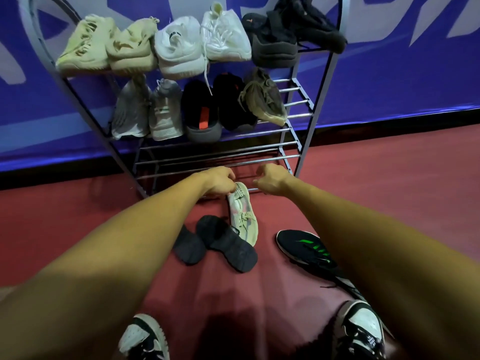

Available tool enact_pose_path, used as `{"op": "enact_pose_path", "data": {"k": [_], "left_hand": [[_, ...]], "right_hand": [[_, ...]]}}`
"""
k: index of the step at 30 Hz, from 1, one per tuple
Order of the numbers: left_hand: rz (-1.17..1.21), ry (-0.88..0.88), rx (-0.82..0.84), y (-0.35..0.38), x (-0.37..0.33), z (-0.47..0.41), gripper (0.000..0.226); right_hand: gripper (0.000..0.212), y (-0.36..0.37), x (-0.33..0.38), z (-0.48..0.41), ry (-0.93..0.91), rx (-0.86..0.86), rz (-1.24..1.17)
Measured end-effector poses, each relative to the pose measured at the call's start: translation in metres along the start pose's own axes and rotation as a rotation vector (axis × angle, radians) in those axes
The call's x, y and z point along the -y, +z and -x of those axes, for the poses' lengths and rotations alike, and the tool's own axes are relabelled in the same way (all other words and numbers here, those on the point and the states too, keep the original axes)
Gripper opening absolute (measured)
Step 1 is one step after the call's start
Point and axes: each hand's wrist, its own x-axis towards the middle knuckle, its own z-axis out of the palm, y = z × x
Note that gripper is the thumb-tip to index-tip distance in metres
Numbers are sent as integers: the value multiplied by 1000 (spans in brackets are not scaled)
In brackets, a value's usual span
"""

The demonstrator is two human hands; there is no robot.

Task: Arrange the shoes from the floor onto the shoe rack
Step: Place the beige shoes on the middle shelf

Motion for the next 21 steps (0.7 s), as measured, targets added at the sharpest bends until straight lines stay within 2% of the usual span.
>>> {"op": "enact_pose_path", "data": {"k": [7,11,13,18,21], "left_hand": [[-72,-26,25,31,19,-43,12],[-95,-55,86,53,37,-67,10],[-79,-53,105,63,47,-79,21],[-86,-90,134,81,66,-110,31],[-95,-120,141,92,77,-127,39]], "right_hand": [[31,46,-19,-33,24,71,38],[40,74,-33,-51,40,139,38],[38,86,-38,-61,32,166,59],[26,117,-47,-94,60,238,86],[38,131,-57,-109,107,220,29]]}}
